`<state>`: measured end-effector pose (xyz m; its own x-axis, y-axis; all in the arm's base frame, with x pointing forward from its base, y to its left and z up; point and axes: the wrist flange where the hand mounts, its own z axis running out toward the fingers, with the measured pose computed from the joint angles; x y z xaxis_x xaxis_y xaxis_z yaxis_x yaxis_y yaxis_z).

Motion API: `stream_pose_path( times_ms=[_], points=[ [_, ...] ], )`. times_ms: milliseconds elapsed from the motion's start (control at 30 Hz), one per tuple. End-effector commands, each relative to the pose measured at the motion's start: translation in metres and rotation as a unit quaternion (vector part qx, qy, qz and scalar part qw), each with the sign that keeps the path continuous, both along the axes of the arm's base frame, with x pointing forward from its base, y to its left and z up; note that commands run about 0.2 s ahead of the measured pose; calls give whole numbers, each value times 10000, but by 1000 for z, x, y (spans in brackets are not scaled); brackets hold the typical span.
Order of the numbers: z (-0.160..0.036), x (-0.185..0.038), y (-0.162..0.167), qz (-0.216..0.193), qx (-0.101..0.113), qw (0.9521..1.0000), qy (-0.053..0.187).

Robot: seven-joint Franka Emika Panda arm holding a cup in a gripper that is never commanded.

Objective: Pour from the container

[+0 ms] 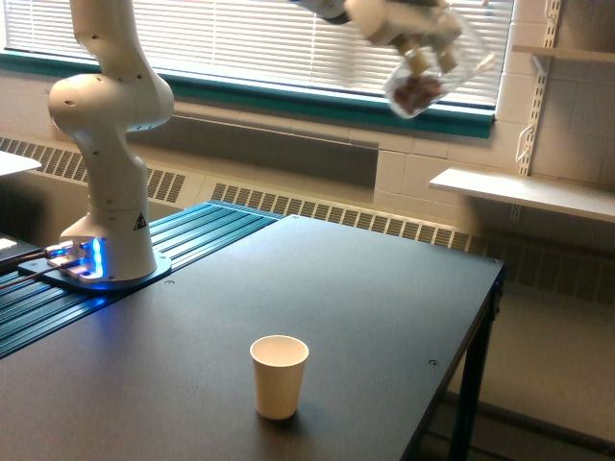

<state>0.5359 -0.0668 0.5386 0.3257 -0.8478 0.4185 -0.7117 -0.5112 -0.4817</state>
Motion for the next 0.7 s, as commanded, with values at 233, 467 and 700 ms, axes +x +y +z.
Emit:
stream_pose_path(
  times_ms=[233, 467, 700],
  points=[
    [-59, -58, -53, -1039, 309, 9900, 907],
    [-95, -81, -94, -1493, 501, 9747, 1586],
    [-115, -95, -124, -1840, 723, 9613, 1917]
  ],
)
